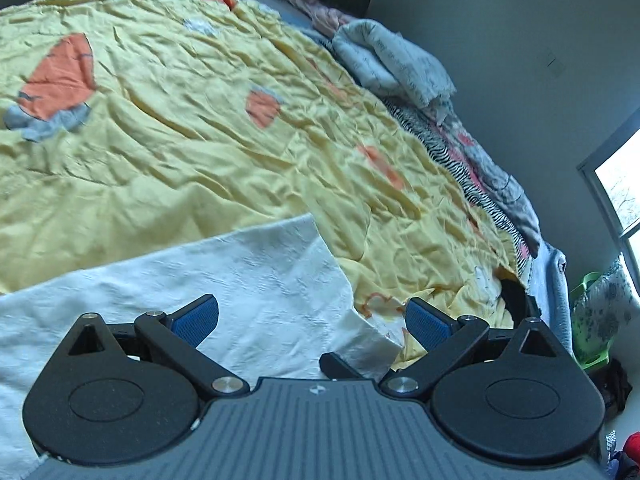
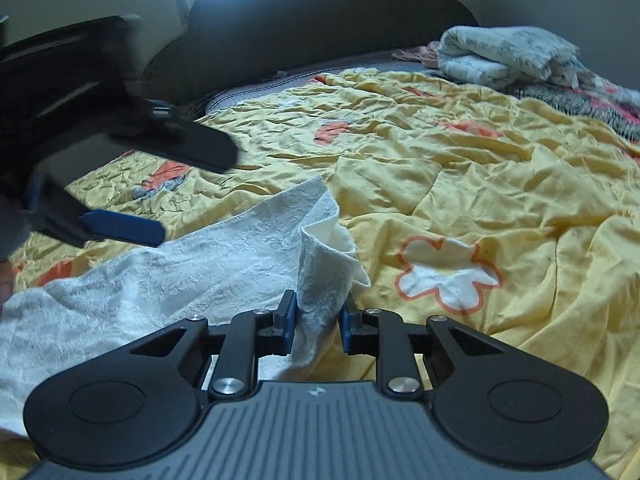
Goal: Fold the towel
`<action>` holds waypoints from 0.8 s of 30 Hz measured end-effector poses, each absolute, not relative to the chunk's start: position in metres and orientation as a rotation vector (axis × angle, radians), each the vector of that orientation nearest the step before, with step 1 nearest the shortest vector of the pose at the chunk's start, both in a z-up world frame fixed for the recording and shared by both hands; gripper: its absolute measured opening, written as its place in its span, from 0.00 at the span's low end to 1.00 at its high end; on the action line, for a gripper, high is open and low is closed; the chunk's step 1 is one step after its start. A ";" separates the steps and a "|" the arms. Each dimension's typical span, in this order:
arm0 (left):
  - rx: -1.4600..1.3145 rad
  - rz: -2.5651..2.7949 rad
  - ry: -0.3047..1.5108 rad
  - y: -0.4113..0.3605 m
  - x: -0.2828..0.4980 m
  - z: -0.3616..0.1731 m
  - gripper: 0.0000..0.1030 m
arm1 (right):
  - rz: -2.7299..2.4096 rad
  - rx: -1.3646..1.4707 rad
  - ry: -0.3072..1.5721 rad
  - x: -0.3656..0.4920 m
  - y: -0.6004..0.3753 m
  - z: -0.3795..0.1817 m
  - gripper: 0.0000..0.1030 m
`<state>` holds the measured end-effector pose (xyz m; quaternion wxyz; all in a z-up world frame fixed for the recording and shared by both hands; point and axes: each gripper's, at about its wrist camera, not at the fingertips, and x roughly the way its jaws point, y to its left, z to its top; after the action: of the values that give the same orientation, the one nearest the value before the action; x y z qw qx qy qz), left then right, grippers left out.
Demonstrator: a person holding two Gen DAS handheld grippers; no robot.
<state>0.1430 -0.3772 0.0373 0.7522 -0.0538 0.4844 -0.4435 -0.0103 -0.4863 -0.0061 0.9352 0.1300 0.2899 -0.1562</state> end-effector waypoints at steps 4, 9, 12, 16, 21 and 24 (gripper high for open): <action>-0.109 -0.971 1.079 -0.389 0.148 0.032 0.97 | -0.301 -0.006 0.568 -0.012 -0.452 -0.005 0.20; -0.092 -0.968 1.102 -0.398 0.153 0.030 0.98 | -0.243 -0.236 0.529 -0.014 -0.415 -0.007 0.20; -0.044 -0.987 1.167 -0.409 0.154 0.017 0.98 | -0.231 -0.219 0.539 -0.009 -0.415 -0.007 0.20; -0.053 -0.969 1.203 -0.419 0.156 0.000 0.94 | -0.272 -0.136 0.550 -0.008 -0.429 -0.008 0.21; -0.002 -0.978 1.136 -0.432 0.155 -0.003 0.74 | -0.297 -0.045 0.564 -0.009 -0.443 -0.008 0.26; 0.047 -0.984 1.125 -0.437 0.153 -0.001 0.60 | -0.311 0.088 0.593 -0.007 -0.460 -0.007 0.40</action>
<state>0.1532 -0.4367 -0.0015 0.7333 0.0214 0.5115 -0.4474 -0.0071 -0.4595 -0.0074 0.9436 0.0433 0.2907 -0.1527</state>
